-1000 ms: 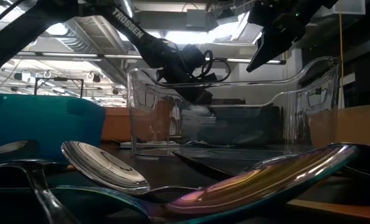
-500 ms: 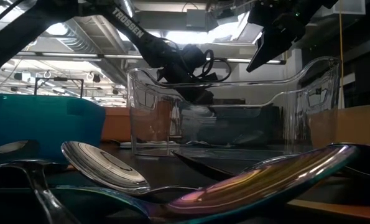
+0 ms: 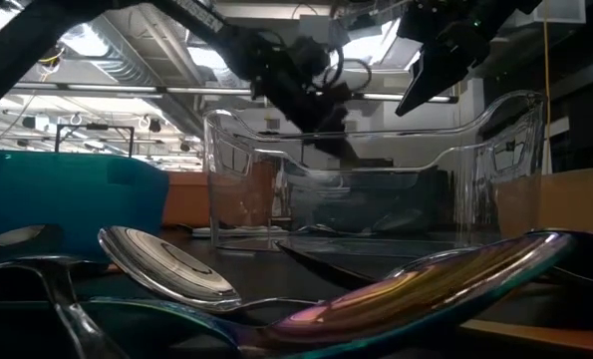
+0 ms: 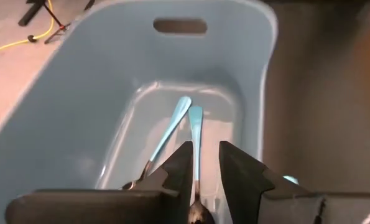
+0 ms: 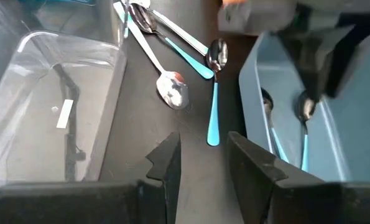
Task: Sort silverware by color (type)
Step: Put the blue spoon into the light blue bin
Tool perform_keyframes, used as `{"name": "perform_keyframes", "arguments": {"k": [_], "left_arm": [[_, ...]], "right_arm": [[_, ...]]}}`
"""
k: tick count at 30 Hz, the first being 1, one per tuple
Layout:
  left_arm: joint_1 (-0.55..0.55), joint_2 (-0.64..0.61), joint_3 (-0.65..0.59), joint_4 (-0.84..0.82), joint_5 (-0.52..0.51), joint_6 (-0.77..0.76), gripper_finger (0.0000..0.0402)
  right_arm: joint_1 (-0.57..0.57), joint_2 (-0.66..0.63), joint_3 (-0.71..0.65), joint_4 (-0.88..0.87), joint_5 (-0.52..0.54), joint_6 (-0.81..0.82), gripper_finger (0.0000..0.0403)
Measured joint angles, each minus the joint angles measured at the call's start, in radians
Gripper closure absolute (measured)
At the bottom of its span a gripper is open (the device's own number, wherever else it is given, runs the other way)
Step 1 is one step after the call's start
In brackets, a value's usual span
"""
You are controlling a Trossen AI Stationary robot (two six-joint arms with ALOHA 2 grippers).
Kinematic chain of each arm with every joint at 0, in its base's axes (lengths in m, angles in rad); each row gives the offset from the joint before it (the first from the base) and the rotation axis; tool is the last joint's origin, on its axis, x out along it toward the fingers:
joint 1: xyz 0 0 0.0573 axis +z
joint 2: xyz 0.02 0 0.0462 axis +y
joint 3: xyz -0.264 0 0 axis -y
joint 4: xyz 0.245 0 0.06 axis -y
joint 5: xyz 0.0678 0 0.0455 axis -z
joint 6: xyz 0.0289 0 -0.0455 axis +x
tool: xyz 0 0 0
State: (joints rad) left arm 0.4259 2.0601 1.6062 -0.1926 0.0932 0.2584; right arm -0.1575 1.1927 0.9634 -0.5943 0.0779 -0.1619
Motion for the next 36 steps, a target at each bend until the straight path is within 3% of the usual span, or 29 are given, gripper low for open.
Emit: {"name": "perform_keyframes", "arguments": {"k": [24,36], "left_arm": [[-0.03,-0.333,0.001,-0.45,-0.001,-0.07,0.0329],[-0.036,-0.579,0.001,-0.633,-0.007,-0.067,0.0329]], "right_arm": [[0.0,0.008,0.0,0.003,0.0,0.0,0.0285],[0.0,0.045,0.0,0.021,-0.026,0.022,0.0285]]}}
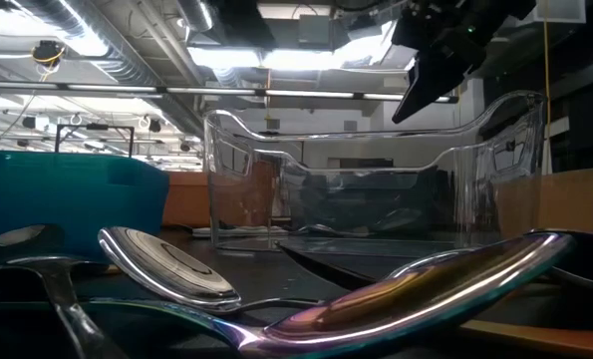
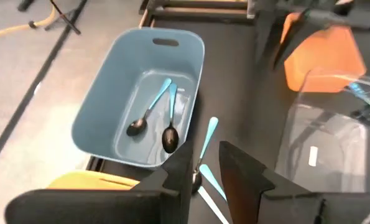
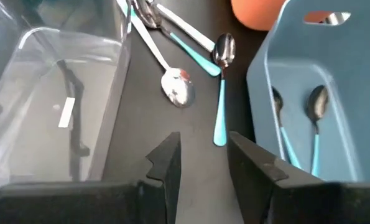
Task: Sort silverware by color (type)
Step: Put the blue spoon into the light blue bin
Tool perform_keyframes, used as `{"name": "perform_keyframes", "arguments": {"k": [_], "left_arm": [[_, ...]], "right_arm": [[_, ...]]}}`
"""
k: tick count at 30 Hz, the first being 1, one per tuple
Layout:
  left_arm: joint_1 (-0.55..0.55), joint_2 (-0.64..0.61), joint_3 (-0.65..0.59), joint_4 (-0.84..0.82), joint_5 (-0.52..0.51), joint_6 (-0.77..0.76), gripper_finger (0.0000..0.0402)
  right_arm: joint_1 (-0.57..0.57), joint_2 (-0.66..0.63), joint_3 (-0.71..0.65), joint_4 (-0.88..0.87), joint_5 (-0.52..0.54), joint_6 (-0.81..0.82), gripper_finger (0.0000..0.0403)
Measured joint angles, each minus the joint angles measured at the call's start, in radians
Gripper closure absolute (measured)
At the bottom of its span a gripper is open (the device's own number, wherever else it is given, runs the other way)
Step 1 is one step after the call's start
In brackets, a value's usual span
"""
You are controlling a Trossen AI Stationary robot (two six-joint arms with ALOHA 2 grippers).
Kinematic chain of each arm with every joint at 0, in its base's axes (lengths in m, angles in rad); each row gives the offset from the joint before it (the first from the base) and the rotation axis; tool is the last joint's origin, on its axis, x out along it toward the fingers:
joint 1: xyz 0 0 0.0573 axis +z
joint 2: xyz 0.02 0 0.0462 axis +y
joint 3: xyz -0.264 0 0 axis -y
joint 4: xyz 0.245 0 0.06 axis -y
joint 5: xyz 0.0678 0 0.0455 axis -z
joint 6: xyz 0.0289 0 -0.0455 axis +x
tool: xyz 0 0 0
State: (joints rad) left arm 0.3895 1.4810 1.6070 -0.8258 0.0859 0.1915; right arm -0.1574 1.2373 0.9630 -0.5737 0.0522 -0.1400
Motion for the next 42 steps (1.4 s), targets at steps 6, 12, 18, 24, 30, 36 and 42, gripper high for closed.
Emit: {"name": "perform_keyframes", "arguments": {"k": [6,12,18,24,30,36,42], "left_arm": [[-0.036,-0.136,-0.069,-0.024,0.0,-0.007,0.0329],[-0.079,-0.304,-0.37,0.203,0.001,-0.061,0.0329],[-0.094,-0.418,-0.68,0.495,0.001,-0.139,0.0329],[-0.103,-0.432,-0.835,0.643,0.001,-0.172,0.0329],[-0.103,-0.432,-0.878,0.655,0.0,-0.186,0.0329],[-0.102,-0.432,-0.878,0.657,0.0,-0.183,0.0329],[-0.102,-0.432,-0.879,0.657,0.0,-0.183,0.0329]], "right_arm": [[0.0,0.048,0.0,0.056,-0.001,0.058,0.0285],[0.0,0.126,0.0,0.156,-0.002,0.058,0.0285],[-0.02,0.211,0.0,0.285,-0.003,0.06,0.0285],[-0.07,0.297,0.0,0.36,-0.019,0.099,0.0285],[-0.088,0.387,0.0,0.369,-0.012,0.113,0.0285],[-0.086,0.474,0.0,0.443,-0.011,0.113,0.0285],[-0.101,0.532,0.0,0.508,-0.006,0.113,0.0285]]}}
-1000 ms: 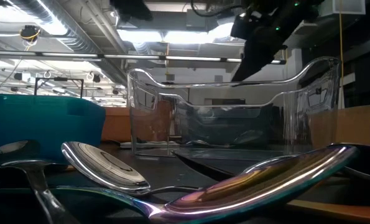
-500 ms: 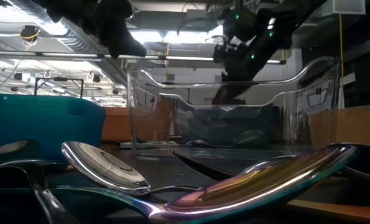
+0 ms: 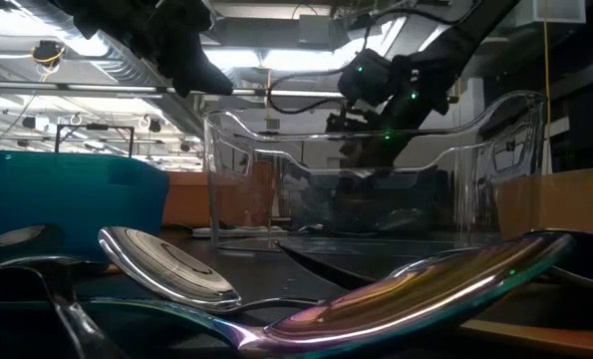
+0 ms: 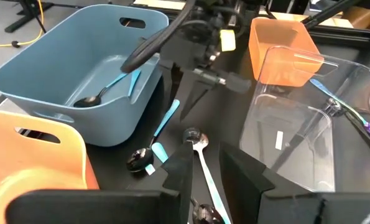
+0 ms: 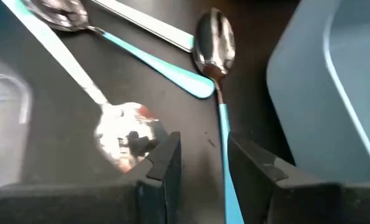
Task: Sort silverware by color (type)
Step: Put the blue spoon into the light blue bin
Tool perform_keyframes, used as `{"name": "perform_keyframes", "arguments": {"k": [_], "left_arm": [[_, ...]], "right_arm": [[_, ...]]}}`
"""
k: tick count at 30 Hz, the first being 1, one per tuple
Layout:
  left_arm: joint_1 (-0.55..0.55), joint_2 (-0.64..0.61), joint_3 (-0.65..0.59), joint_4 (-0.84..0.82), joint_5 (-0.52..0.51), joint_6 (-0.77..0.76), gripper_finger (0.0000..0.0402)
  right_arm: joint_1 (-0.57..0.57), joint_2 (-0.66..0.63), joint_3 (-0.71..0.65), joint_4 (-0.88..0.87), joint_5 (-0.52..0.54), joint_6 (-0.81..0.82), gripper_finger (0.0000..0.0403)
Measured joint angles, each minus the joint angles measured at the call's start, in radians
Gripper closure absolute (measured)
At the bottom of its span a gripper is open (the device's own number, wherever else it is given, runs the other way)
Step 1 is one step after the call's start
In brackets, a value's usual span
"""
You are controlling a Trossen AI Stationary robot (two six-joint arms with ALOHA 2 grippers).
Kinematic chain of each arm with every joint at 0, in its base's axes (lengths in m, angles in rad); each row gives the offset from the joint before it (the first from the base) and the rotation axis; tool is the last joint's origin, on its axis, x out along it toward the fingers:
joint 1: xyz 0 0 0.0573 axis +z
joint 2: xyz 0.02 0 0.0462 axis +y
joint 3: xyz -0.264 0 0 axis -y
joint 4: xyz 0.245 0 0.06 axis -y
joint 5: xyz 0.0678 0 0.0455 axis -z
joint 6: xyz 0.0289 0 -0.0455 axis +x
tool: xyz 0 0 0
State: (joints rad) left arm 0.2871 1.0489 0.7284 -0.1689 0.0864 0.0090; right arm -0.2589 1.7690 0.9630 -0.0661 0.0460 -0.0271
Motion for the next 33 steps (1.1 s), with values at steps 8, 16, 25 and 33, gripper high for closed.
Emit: {"name": "perform_keyframes", "arguments": {"k": [8,16,25,33], "left_arm": [[0.0,0.0,0.0,0.0,0.0,0.0,0.0329],[0.001,0.0,0.0,0.004,-0.009,0.0,0.0329],[0.0,0.0,0.0,0.006,-0.025,-0.001,0.0329],[0.0,0.0,0.0,0.005,-0.025,-0.001,0.0329]], "right_arm": [[-0.025,0.032,0.001,0.013,-0.018,-0.002,0.0285],[-0.026,0.069,0.0,0.018,-0.011,-0.002,0.0285],[-0.031,0.086,0.001,0.022,-0.002,-0.001,0.0285],[-0.037,0.086,0.001,0.02,-0.004,-0.004,0.0285]]}}
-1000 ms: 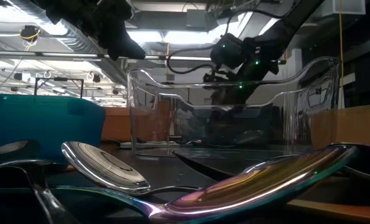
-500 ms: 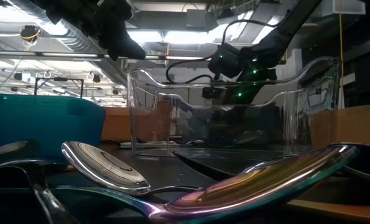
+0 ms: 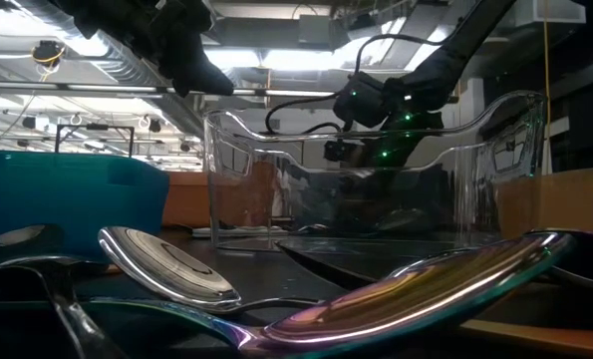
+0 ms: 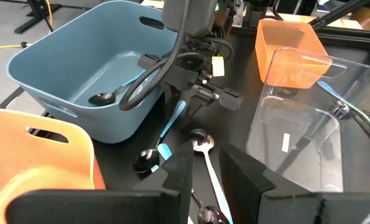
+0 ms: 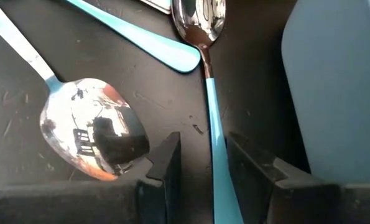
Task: Sort silverware by color (type)
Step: Put the blue spoon into the light blue bin
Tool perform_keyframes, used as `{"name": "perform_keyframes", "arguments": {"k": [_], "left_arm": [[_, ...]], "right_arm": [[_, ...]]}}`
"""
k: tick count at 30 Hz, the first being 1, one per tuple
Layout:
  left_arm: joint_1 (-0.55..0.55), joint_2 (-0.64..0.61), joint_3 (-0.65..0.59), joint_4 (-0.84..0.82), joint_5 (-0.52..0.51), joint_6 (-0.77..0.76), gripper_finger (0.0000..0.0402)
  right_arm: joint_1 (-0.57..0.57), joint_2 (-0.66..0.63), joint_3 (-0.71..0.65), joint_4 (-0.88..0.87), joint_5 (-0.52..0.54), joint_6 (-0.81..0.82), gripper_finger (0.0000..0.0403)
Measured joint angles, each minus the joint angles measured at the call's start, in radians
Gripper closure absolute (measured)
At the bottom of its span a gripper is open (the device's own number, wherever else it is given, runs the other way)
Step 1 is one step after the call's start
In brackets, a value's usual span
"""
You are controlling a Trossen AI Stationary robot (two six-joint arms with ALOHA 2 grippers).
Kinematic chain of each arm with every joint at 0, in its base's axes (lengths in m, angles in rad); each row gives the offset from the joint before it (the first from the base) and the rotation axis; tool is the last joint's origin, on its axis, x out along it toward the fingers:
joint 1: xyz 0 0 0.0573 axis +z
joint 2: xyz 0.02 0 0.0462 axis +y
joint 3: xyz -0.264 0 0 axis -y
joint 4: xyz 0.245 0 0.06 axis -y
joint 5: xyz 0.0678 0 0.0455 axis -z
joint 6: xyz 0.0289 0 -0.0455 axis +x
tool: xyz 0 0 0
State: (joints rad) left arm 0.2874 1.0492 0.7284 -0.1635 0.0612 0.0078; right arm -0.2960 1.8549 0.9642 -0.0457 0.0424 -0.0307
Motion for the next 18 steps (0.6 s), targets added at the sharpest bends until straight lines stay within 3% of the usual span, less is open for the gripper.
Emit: {"name": "perform_keyframes", "arguments": {"k": [7,18], "left_arm": [[0.0,0.0,0.0,0.0,0.0,-0.001,0.0329],[0.0,0.0,0.0,0.0,0.0,-0.001,0.0329]], "right_arm": [[-0.008,0.0,0.0,-0.025,-0.007,-0.001,0.0296],[-0.006,0.0,0.0,-0.034,-0.01,-0.001,0.0392]]}}
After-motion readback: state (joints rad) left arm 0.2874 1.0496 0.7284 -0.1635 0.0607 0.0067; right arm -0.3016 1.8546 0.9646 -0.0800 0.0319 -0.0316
